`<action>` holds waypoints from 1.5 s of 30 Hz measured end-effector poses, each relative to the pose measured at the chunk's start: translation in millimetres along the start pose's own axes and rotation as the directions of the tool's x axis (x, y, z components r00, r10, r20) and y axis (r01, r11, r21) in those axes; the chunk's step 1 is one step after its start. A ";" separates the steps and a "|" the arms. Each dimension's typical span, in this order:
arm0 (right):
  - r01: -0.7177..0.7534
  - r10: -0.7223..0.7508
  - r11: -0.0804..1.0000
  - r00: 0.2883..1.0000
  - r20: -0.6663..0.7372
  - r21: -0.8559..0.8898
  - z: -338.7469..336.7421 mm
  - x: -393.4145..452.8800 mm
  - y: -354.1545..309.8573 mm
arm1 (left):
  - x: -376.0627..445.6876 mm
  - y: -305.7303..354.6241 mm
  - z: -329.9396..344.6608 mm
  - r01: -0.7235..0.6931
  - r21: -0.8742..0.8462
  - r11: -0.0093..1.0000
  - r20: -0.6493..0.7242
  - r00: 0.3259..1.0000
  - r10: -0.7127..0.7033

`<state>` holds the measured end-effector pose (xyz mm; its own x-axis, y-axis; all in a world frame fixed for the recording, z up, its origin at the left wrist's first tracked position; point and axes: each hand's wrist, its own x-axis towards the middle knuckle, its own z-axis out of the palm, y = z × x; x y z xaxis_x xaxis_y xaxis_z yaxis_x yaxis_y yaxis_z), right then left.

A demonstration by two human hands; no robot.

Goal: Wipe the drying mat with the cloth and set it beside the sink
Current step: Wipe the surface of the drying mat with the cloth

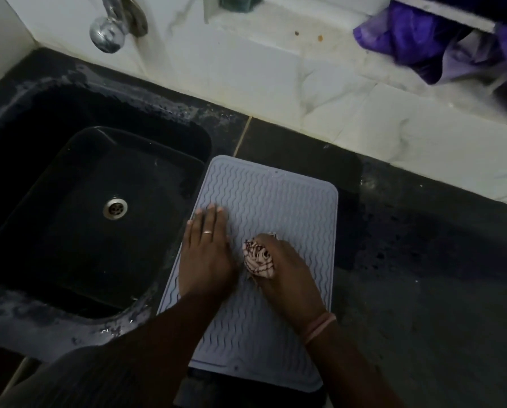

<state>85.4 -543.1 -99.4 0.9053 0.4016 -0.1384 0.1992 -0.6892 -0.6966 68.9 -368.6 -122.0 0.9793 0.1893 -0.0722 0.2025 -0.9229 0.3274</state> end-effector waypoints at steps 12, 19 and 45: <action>-0.078 0.077 0.997 0.969 -0.234 0.004 -30.6 120.6 9.2 | 4.5 -3.5 8.3 -0.005 0.087 0.996 0.043 0.999 0.001; -0.071 0.069 0.980 0.997 0.017 0.187 -34.5 58.7 -15.0 | 4.8 -4.1 8.9 -0.008 0.067 0.998 0.028 1.000 0.006; 0.135 0.071 0.807 0.944 -0.322 0.575 -62.3 66.2 -23.2 | 4.6 -3.1 8.0 0.003 0.063 0.998 0.022 1.000 -0.005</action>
<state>164.1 -538.1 -48.5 0.9896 0.1358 0.0464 0.0675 -0.1546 -0.9857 72.7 -367.5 -130.9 0.9780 0.1860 -0.0947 0.2050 -0.9415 0.2674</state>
